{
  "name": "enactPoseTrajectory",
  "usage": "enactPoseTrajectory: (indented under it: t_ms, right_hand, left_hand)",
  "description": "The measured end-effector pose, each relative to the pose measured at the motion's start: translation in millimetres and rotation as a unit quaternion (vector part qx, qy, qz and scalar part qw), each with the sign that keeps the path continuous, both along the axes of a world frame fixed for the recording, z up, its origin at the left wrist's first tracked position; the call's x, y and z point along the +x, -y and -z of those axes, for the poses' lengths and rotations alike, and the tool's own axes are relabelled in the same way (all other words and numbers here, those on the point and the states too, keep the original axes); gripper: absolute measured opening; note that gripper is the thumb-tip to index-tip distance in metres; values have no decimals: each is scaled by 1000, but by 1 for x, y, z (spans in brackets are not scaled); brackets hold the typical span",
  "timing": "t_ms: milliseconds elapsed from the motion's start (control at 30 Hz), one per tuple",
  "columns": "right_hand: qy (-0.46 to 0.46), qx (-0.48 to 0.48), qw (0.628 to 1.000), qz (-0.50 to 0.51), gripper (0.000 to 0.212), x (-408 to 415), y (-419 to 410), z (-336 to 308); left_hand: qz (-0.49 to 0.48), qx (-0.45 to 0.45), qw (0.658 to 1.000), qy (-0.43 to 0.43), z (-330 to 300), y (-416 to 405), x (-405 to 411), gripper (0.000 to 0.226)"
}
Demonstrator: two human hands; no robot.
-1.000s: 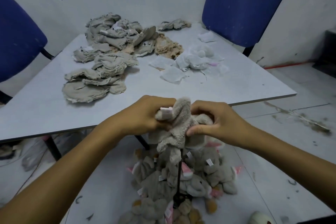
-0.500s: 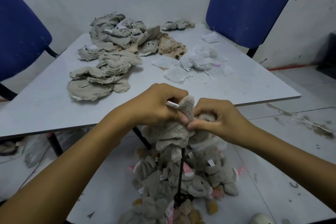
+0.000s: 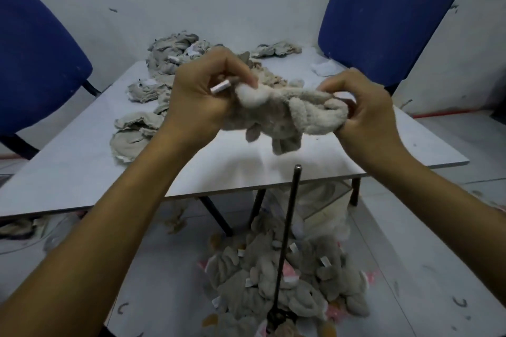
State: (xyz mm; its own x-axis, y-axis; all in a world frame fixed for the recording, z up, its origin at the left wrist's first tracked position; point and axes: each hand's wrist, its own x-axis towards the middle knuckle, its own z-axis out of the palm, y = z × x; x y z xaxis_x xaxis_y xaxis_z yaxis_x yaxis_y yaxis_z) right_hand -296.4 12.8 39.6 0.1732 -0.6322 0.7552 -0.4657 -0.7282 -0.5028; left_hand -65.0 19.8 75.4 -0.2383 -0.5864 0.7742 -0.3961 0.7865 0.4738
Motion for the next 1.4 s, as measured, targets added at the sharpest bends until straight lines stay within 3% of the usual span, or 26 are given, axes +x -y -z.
enactPoseTrajectory:
  t_ms: [67,100,167,233,267,300,333,400,500,633,767,867,1000,1100,1300,1400]
  right_hand:
    - [-71,-80,994,24,18,8,6,2]
    - [-121,-80,989,3,19,11,9,4]
    - [-251,29,965,-74,31,14,11,12]
    - [-377,157,906,-114,43,17,10,24]
    - [-391,184,894,-120,46,17,11,30]
    - [-377,200,896,-122,47,16,13,33]
    - [-352,212,904,-122,48,15,14,33]
    - [-314,221,917,-111,46,13,19,33]
    - [-298,207,927,-96,40,15,22,37]
    - [-288,205,932,-76,33,19,26,40]
    - [-281,198,937,-56,24,21,29,41]
    - [-276,184,941,-64,16,23,30,47]
    - [-228,198,952,-44,32,23,34,51]
    - [-238,203,949,-35,27,24,36,51]
    - [-272,232,932,-57,58,23,36,48]
    - [-283,305,897,-148,95,10,36,43]
  left_hand:
    - [-14,-74,995,72,-4,7,6,27]
    - [-24,-66,990,119,-4,11,11,26]
    - [-37,100,961,254,-2,17,24,34]
    - [-13,333,851,407,8,21,33,39]
    - [3,396,804,443,13,23,36,36]
    - [19,420,789,449,17,25,38,29]
    - [36,427,797,426,19,26,37,23]
    - [71,399,851,334,22,30,32,25]
    - [46,294,925,237,34,34,15,14]
    - [-15,274,904,327,62,40,0,29]
    - [-36,260,921,288,73,42,-2,33]
    - [-37,301,931,201,77,45,-2,28]
    - [-14,331,943,38,82,46,-1,22]
    - [7,335,941,-38,85,45,-3,15]
    - [8,358,929,93,73,41,8,24]
    - [53,381,901,201,60,38,13,79]
